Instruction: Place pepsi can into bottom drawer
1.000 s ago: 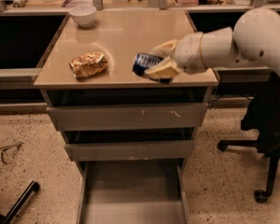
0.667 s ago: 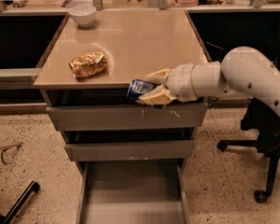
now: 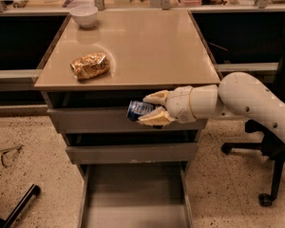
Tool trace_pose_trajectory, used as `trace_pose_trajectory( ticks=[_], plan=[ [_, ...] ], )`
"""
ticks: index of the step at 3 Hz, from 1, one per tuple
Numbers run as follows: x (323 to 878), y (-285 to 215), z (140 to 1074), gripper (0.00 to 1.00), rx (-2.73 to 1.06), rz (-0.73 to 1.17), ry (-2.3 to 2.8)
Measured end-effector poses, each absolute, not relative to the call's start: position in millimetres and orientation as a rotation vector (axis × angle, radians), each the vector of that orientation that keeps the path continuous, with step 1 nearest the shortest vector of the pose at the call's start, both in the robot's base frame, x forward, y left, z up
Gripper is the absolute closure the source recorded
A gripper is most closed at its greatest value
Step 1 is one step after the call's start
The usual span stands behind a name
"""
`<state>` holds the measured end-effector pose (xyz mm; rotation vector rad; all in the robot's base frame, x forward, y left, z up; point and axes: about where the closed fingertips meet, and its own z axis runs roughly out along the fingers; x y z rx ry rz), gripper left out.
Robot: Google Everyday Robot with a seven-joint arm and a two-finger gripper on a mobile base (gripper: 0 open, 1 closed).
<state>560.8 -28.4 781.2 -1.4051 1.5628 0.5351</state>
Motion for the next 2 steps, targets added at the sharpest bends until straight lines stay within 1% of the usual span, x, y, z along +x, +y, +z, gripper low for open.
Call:
trace_pose_trajectory(
  ticks=[1,2],
  plan=[
    [564.5,-4.7,722.3,1.0,-1.398,0.604,1.607],
    [569.8,37.4,634.9,1.0,-1.385,0.699,1.609]
  ],
)
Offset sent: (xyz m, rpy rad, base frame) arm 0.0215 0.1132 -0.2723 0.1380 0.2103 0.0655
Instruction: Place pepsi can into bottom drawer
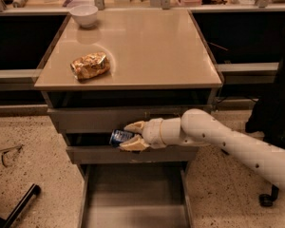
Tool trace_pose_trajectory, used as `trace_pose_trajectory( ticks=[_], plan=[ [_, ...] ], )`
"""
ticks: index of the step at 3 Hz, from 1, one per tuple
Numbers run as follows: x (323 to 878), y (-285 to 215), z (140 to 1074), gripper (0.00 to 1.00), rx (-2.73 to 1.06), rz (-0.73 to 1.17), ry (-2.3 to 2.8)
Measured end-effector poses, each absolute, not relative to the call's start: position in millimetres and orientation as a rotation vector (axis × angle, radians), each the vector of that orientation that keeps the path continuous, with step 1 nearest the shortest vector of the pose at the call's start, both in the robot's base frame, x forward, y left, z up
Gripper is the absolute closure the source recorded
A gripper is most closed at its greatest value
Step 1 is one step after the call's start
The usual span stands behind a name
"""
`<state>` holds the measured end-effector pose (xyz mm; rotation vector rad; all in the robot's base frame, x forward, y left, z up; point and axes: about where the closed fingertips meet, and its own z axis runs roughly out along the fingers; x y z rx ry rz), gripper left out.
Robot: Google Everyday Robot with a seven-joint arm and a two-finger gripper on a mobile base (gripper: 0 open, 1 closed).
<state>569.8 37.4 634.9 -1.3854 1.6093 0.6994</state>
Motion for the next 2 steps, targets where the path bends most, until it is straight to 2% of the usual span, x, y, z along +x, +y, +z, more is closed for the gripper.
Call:
trace_pose_trajectory(
  ticks=[1,2],
  plan=[
    [562.5,55.2,582.7,1.0,-1.329,0.688,1.634],
    [577.3,54.0,584.5,1.0,-1.274,0.63,1.638]
  ],
)
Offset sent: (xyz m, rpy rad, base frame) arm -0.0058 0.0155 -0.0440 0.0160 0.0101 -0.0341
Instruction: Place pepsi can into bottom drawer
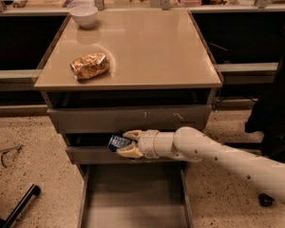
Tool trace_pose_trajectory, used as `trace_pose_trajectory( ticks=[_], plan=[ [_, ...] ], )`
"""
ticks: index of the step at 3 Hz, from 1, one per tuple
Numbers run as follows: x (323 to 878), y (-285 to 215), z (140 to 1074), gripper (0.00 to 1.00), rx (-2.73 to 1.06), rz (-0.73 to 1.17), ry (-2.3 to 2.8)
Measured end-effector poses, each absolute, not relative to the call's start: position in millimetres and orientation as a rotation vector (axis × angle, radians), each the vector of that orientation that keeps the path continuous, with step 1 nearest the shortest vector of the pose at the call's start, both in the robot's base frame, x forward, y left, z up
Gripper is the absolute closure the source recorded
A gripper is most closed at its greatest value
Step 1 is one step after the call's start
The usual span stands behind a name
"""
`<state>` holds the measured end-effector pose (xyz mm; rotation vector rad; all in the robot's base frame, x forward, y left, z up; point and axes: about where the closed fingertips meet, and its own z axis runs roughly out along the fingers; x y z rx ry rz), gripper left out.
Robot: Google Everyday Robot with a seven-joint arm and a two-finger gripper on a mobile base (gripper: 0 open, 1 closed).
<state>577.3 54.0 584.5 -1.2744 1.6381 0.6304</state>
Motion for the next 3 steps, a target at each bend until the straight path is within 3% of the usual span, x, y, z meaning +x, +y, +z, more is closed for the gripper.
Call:
trace_pose_trajectory(
  ticks=[2,3],
  plan=[
    [579.5,50.1,543.6,1.0,-1.199,0.671,1.673],
    [576.7,35.8,458.1,1.0,-1.077,0.697,1.74]
  ],
)
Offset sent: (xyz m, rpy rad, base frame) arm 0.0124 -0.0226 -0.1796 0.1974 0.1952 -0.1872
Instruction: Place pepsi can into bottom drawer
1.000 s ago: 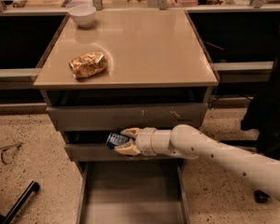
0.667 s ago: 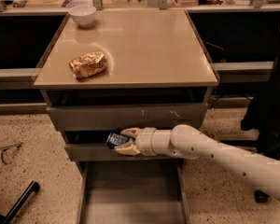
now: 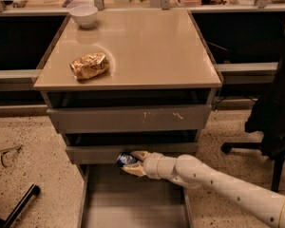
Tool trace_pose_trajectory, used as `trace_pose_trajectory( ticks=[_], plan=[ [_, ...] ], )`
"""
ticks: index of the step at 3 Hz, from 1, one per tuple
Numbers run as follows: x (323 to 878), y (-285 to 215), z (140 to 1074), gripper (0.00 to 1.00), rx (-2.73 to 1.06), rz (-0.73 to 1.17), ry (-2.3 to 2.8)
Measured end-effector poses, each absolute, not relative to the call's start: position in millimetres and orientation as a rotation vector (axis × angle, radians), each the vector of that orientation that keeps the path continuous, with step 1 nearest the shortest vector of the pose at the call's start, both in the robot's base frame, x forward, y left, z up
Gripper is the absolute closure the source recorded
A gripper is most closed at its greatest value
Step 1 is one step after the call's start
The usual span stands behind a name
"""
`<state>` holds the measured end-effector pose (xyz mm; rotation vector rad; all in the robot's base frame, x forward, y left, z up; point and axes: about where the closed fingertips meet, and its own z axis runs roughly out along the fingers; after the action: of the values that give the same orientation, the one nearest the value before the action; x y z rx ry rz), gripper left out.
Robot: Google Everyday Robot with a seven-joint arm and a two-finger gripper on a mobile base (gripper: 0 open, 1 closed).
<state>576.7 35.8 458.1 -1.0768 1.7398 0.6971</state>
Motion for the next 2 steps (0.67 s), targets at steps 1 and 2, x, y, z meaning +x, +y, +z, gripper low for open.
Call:
trace_pose_trajectory(
  ticks=[1,2],
  plan=[
    [559.1,24.7,406.5,1.0,-0.992,0.687,1.801],
    [537.0,30.5,382.5,1.0,-0.932,0.675,1.833]
  ],
)
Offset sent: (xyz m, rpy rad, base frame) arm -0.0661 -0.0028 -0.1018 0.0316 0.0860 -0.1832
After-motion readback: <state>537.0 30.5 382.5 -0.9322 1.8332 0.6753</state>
